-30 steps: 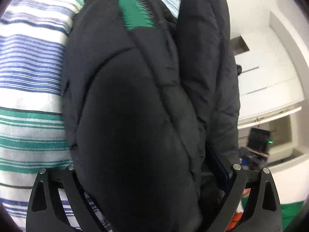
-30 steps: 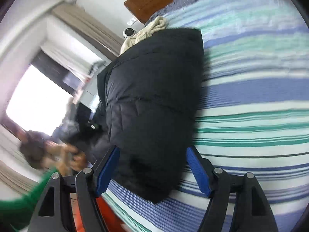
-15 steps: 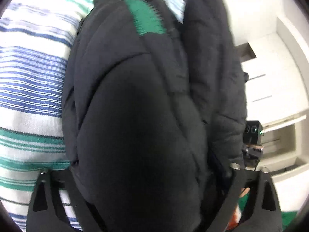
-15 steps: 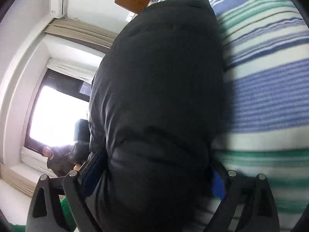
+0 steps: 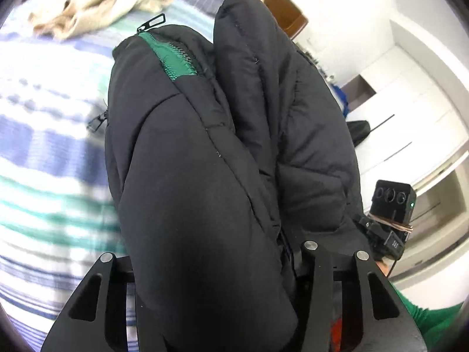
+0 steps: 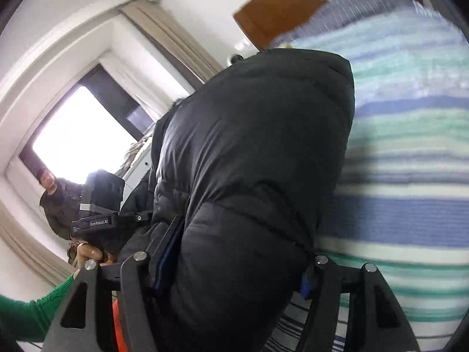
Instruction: Fold large clothes
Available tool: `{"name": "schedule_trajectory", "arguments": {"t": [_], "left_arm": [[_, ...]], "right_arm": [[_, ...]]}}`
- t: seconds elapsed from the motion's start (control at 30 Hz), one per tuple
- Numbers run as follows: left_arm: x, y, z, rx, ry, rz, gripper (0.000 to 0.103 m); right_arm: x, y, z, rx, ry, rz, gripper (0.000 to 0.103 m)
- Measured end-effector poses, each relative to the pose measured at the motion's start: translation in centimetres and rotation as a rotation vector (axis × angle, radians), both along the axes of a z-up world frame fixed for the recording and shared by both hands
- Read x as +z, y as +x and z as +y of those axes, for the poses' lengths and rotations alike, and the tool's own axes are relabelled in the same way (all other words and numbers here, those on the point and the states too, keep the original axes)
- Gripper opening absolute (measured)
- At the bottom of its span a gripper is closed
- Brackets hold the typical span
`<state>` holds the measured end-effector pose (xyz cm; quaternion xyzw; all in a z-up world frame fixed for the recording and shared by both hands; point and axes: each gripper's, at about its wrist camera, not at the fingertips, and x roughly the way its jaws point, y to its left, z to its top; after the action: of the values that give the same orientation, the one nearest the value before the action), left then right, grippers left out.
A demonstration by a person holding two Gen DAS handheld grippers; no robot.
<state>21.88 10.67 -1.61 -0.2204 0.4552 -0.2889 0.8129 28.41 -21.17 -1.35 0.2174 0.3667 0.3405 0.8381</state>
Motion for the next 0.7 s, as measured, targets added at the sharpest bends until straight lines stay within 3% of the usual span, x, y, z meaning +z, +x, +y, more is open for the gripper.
{"name": "schedule_trajectory", "arguments": {"t": [0.17,0.27,0.4,0.53,0.57,0.6,0.63,0.67,0.7], "left_arm": [[4.3,4.2,-2.5,-0.004,0.022,-0.083,0.051],[4.3,8.3,-4.1,0.005,0.025,-0.101,0.051],[1.6,13.8,-6.6,0.016,0.029,-0.067,0.052],[-4.8,17.2,-9.5,0.013,0.068,0.045,0.061],[-6.9,17.6,-10.0,0.014,0.077,0.094,0.068],[-8.0,17.3,-9.9,0.033,0.042,0.092,0.078],[-8.2,16.8,-9.6,0.045,0.008,0.084,0.081],[-7.9,16.3,-9.5,0.046,0.006,0.078,0.081],[-7.3,15.7,-9.5,0.047,0.028,0.066,0.081]], "right_arm": [[2.7,4.1,-2.1,-0.009,0.029,-0.083,0.064],[3.8,8.1,-3.6,0.000,0.029,-0.104,0.064],[3.3,12.7,-5.8,-0.001,0.015,-0.085,0.064],[-2.2,16.4,-9.0,-0.023,0.031,0.067,0.065],[-4.7,17.3,-9.6,-0.032,0.017,0.154,0.069],[-6.2,17.7,-9.8,-0.039,0.012,0.218,0.073],[-8.0,17.7,-10.7,-0.060,0.054,0.273,0.080],[-8.5,17.2,-11.6,-0.090,0.064,0.274,0.093],[-8.2,16.8,-11.9,-0.112,0.050,0.256,0.097]]}}
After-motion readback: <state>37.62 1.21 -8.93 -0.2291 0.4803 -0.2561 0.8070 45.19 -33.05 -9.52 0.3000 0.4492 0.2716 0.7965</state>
